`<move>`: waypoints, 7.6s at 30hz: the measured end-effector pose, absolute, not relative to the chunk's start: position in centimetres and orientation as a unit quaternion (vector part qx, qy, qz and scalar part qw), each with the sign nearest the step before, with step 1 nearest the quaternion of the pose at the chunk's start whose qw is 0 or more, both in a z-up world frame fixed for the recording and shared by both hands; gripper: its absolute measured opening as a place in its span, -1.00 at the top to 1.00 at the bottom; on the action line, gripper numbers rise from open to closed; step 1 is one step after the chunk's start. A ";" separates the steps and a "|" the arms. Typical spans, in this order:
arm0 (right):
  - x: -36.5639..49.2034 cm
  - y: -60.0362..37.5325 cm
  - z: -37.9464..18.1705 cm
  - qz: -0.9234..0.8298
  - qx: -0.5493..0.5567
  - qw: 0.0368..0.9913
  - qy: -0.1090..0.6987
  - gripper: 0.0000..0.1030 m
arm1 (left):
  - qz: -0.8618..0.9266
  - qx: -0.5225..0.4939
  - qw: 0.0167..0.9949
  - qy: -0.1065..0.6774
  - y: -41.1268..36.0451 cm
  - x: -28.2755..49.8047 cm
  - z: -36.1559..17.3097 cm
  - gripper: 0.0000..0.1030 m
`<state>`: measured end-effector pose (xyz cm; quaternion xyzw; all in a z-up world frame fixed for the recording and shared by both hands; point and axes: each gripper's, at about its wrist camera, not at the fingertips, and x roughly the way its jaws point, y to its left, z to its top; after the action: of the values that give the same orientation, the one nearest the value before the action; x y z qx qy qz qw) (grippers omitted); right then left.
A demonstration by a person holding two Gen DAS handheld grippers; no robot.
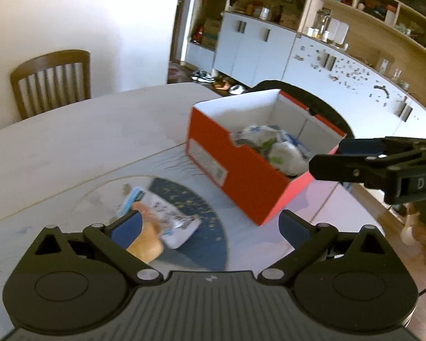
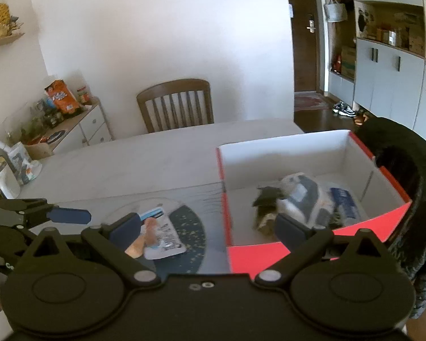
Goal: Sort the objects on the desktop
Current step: 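Withdraw both tools from the shoebox back over the mat, then grasp the bread-shaped toy with left tool while right tool grips the baby-picture packet, then carry the bread toy in left tool while right tool carries the baby packet to the shoebox, then open left tool to drop the bread toy while right tool releases the baby packet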
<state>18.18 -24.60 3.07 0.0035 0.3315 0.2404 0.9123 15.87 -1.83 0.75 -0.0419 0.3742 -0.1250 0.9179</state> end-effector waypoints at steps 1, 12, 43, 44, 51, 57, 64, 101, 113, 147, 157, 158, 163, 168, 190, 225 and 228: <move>18.1 -24.2 3.0 0.241 0.004 0.912 0.331 -0.95 | -0.121 -0.041 0.917 0.377 -1.5 15.7 0.5 -1.00; 18.1 -20.1 1.6 0.250 -0.005 0.907 0.339 -0.95 | -0.089 -0.049 0.920 0.379 1.0 14.9 -1.4 -0.99; 24.8 -11.2 -5.1 0.315 -0.082 0.857 0.400 -0.91 | 0.023 -0.099 0.915 0.391 3.7 18.2 -8.6 -0.99; 25.0 -11.1 -5.4 0.317 -0.083 0.854 0.403 -0.91 | 0.026 -0.100 0.915 0.390 3.7 18.3 -8.8 -0.99; 26.8 -9.5 -6.9 0.337 -0.098 0.837 0.420 -0.91 | 0.044 -0.102 0.918 0.380 3.5 18.4 -9.5 -0.99; 28.0 -8.6 -8.2 0.343 -0.109 0.822 0.440 -0.87 | 0.046 -0.103 0.917 0.383 3.3 18.4 -10.3 -0.98; 28.8 -8.1 -9.2 0.356 -0.112 0.805 0.462 -0.69 | 0.045 -0.099 0.918 0.381 3.1 18.4 -10.7 -0.98; 30.0 -8.1 -9.5 0.334 -0.137 0.811 0.460 -0.27 | 0.028 -0.104 0.915 0.390 2.6 18.4 -11.3 -0.47; 28.7 -9.4 -8.4 0.325 -0.126 0.822 0.450 -0.14 | 0.016 -0.104 0.917 0.384 2.5 17.0 -10.6 -0.43; 21.1 -17.2 1.8 0.301 -0.091 0.867 0.387 -0.14 | -0.039 -0.073 0.937 0.340 -1.1 13.3 -0.7 -0.43; 21.1 -22.0 4.3 0.276 -0.080 0.887 0.361 -0.14 | -0.068 -0.060 0.942 0.322 -4.1 14.6 2.3 -0.43; 21.1 -22.6 4.4 0.273 -0.078 0.889 0.360 -0.14 | -0.070 -0.059 0.942 0.322 -4.4 14.8 2.5 -0.43; 21.9 -25.4 4.9 0.260 -0.070 0.895 0.355 -0.14 | -0.083 -0.049 0.943 0.318 -6.6 15.9 3.1 -0.43; 23.0 -28.2 5.0 0.247 -0.061 0.900 0.354 -0.14 | -0.092 -0.042 0.941 0.323 -9.1 17.5 3.2 -0.43; 30.7 -36.4 2.8 0.215 -0.040 0.907 0.361 -0.15 | -0.086 0.010 0.931 0.353 -16.1 27.3 2.1 -0.43; 37.2 -36.0 -4.2 0.223 -0.077 0.877 0.418 -0.17 | -0.061 0.057 0.874 0.479 -18.2 38.9 -3.7 -0.45; 37.1 -35.9 -4.2 0.223 -0.076 0.877 0.419 -0.22 | -0.062 0.054 0.871 0.484 -18.2 39.2 -3.8 -0.46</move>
<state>37.14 -35.92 -4.24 -0.0761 0.4187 0.2233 0.8770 39.22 -18.21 -3.78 0.0545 0.4843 -0.0619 0.8710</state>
